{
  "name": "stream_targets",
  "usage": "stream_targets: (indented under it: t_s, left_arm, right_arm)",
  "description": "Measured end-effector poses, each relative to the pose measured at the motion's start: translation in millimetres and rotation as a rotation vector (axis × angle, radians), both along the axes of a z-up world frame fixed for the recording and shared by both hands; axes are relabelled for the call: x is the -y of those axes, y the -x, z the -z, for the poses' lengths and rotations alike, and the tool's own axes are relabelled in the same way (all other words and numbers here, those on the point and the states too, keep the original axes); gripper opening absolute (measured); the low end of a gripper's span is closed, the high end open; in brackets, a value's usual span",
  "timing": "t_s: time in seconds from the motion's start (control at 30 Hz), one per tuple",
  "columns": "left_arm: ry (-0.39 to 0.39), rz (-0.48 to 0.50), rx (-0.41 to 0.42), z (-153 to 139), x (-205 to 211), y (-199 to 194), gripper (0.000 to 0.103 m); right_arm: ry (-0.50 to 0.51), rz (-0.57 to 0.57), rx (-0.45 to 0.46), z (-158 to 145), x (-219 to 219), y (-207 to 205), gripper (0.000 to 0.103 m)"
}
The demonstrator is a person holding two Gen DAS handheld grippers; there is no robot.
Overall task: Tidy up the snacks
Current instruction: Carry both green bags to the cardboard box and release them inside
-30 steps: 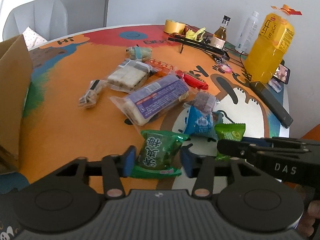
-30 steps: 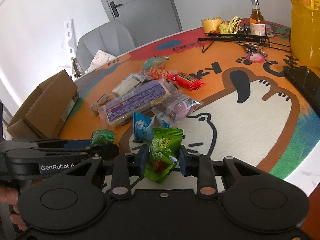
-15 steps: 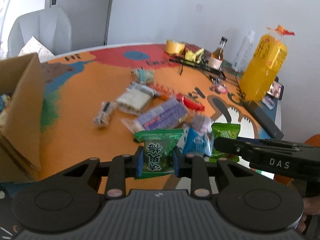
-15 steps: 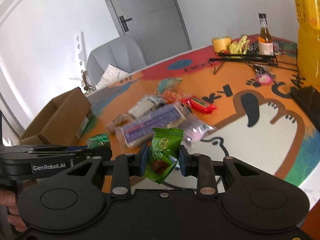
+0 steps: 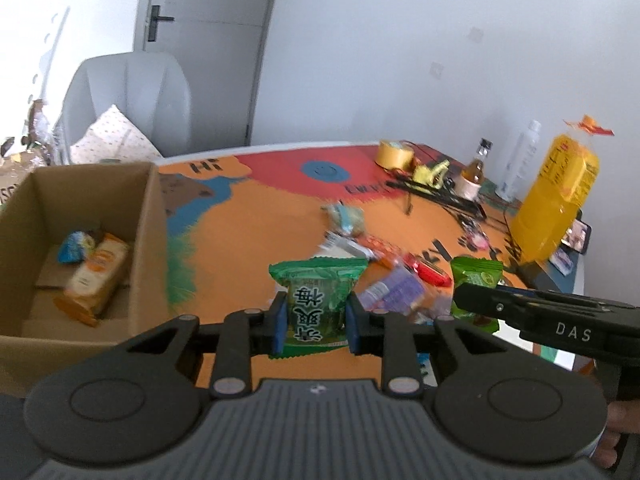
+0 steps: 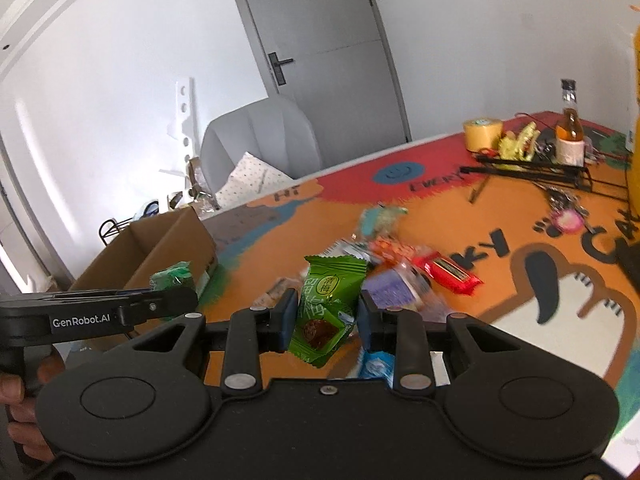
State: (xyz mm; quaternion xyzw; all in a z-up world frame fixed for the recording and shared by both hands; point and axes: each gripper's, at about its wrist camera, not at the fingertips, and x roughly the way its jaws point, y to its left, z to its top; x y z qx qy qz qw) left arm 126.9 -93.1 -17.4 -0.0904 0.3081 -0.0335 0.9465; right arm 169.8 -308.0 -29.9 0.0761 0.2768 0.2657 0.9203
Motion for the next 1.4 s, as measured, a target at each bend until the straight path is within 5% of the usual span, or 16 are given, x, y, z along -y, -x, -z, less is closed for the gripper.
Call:
stream_targets:
  t_s: [0.47,1.4]
  left_arm:
    - [0.007,-0.131,0.081,-28.2,-53.3,9.9,0.027]
    - [0.082,-0.377,0.037,-12.1,-178.5,23.7,0.031]
  right_arm:
    - [0.006,-0.089,0.076,-29.9,-47.7,-9.4,0.03]
    - [0.049,-0.298,0.108,-49.9,-184.0,-17.3,0.03]
